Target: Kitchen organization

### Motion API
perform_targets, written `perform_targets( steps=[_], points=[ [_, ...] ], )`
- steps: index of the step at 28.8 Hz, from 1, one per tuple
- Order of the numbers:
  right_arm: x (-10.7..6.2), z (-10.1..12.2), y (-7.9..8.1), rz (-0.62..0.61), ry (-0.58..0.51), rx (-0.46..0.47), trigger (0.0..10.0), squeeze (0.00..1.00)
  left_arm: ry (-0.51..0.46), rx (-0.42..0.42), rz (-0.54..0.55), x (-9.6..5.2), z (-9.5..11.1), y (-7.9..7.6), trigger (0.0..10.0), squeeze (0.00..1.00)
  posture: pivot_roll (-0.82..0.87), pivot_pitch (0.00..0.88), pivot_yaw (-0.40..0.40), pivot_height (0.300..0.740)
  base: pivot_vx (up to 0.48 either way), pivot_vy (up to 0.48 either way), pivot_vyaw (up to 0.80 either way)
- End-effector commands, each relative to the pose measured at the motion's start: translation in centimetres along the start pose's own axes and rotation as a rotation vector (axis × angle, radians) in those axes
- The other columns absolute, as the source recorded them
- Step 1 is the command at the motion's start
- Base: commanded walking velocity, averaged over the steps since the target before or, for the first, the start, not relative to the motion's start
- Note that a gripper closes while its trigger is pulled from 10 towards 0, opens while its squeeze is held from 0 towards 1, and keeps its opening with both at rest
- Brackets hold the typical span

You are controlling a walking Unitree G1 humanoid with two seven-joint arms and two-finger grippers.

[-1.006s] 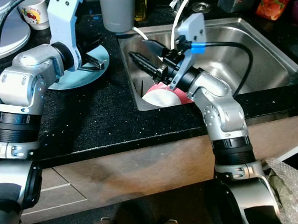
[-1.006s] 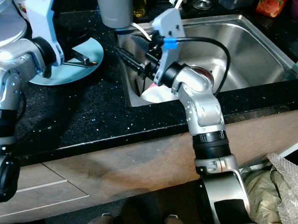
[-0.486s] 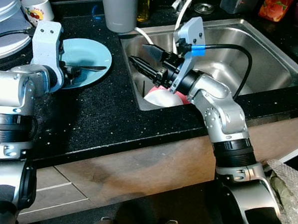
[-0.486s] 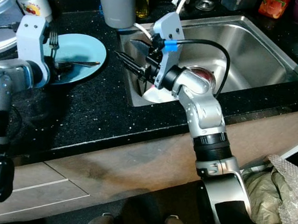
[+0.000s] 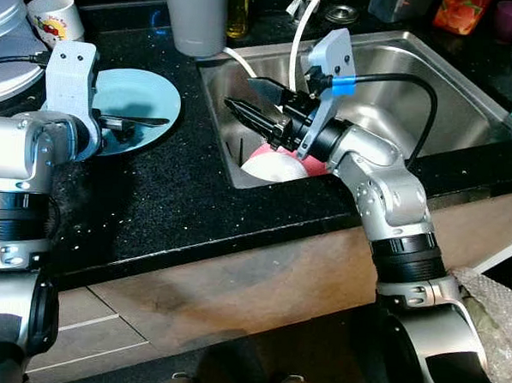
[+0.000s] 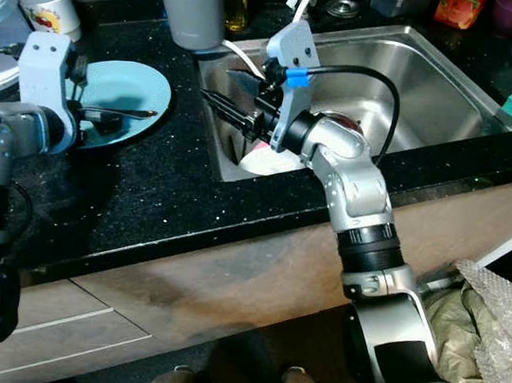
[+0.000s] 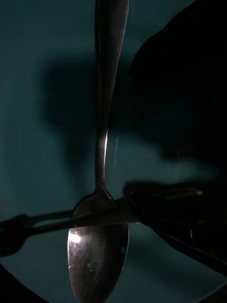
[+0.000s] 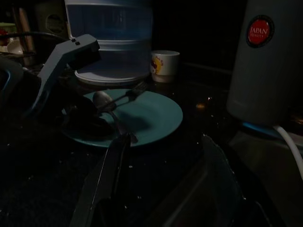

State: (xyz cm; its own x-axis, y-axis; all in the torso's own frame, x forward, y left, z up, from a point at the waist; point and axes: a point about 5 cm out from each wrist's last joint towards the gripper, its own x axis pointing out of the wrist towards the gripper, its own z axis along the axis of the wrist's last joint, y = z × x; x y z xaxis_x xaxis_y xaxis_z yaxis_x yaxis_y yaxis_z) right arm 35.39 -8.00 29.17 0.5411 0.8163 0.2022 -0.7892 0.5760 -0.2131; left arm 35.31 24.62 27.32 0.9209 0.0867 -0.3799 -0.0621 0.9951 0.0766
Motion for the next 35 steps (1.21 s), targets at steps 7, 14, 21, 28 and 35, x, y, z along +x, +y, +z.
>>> perform_targets(
  steps=[7,14,21,28,35],
  points=[
    [0.2,0.2,-0.1,0.013,0.011,-0.019,10.0,0.0,-0.052,0.087,0.069,-0.9,1.1,1.0,10.0,0.91,0.05,0.156,0.025,0.74,0.0,0.0,0.0],
    [0.2,0.2,-0.1,0.014,0.009,-0.021,10.0,0.0,-0.088,0.093,0.048,-1.5,2.1,0.7,10.0,0.59,0.05,0.152,0.027,0.74,0.0,0.0,0.0],
    [0.3,0.2,0.0,0.017,0.011,-0.022,10.0,0.0,-0.007,0.037,0.084,-1.3,1.1,2.5,10.0,0.43,0.05,0.146,0.024,0.74,0.0,0.0,0.0],
    [0.4,0.2,-0.1,0.021,0.013,-0.024,10.0,0.0,0.034,-0.019,0.047,0.1,0.1,2.3,10.0,0.42,0.05,0.154,0.023,0.74,0.0,0.0,0.0],
    [0.3,0.2,-0.2,0.017,0.016,-0.027,10.0,0.0,0.065,-0.024,-0.023,1.0,-0.5,1.3,10.0,0.16,0.05,0.158,0.025,0.74,0.0,0.0,0.0]
  ],
)
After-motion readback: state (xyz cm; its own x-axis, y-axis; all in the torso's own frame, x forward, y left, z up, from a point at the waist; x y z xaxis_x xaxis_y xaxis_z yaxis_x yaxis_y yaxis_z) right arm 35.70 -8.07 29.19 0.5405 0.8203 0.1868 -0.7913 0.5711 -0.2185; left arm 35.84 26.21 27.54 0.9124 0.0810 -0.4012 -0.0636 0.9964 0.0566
